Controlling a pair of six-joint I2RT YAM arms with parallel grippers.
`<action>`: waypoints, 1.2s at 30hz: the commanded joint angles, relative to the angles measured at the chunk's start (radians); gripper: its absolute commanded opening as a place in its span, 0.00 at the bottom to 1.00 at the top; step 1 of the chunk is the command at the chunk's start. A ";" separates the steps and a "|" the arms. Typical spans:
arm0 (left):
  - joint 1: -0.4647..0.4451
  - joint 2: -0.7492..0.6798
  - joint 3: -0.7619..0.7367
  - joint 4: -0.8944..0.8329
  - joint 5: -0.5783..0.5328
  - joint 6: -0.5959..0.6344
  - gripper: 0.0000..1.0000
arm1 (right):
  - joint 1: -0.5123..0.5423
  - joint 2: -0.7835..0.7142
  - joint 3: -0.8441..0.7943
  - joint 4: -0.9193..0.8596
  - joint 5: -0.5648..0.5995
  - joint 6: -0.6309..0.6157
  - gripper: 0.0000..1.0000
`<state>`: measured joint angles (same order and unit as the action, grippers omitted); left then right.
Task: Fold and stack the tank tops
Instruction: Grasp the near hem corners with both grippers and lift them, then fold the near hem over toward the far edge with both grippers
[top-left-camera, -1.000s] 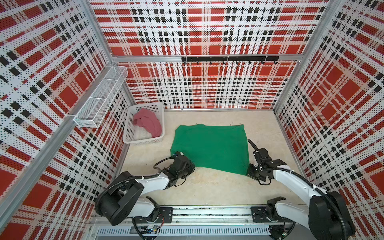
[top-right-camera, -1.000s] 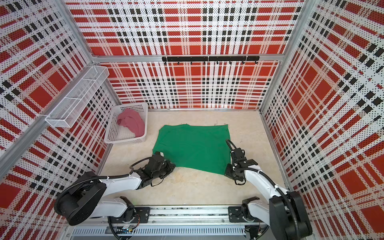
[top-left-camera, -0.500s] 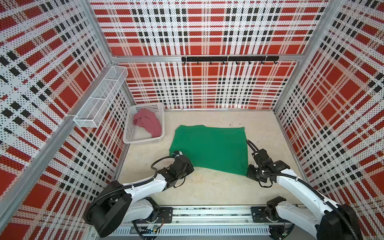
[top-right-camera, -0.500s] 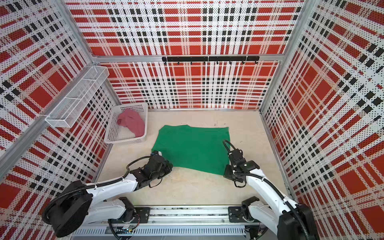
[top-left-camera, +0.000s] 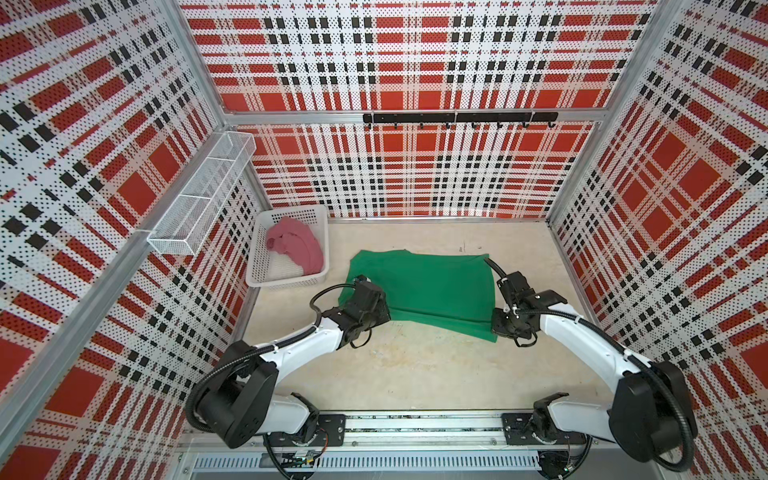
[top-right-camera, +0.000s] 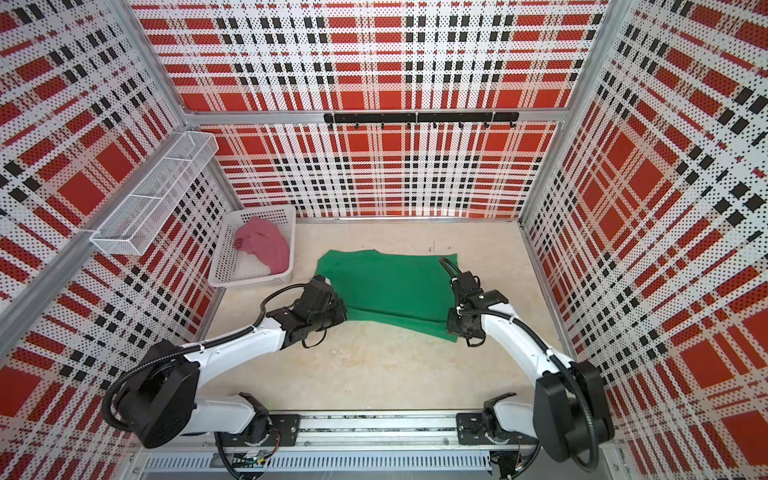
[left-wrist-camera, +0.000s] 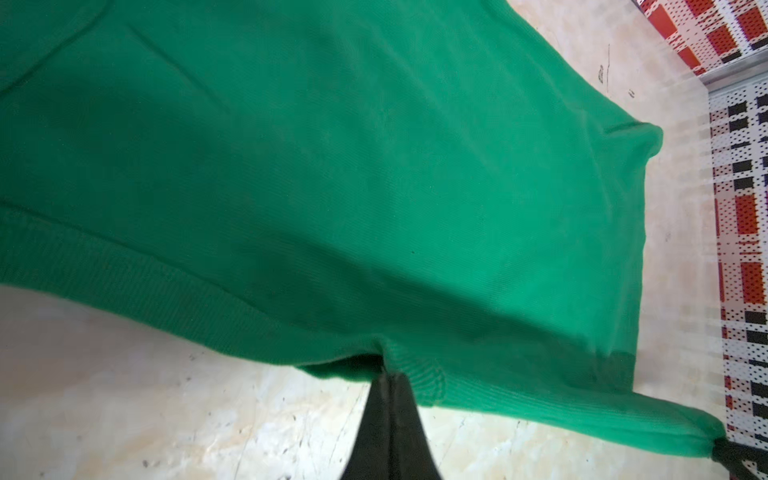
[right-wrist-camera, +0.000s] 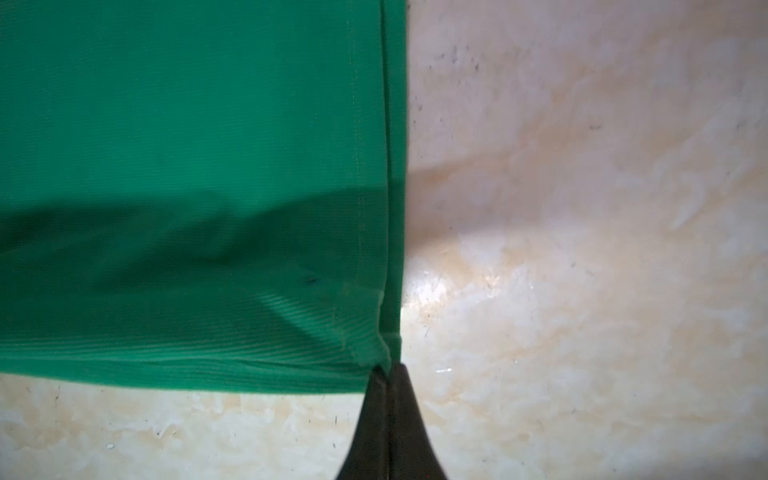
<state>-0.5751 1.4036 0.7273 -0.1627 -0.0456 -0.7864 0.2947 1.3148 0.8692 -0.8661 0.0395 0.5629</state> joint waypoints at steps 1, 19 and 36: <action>0.023 0.052 0.056 -0.048 0.019 0.096 0.00 | -0.029 0.062 0.055 0.011 0.042 -0.086 0.00; 0.081 0.302 0.250 -0.041 0.048 0.235 0.00 | -0.105 0.417 0.308 0.144 0.064 -0.228 0.00; 0.118 0.482 0.399 -0.036 0.067 0.292 0.00 | -0.136 0.627 0.466 0.170 0.097 -0.258 0.00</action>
<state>-0.4747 1.8565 1.0935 -0.1951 0.0189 -0.5217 0.1753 1.9160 1.3060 -0.7002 0.0944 0.3168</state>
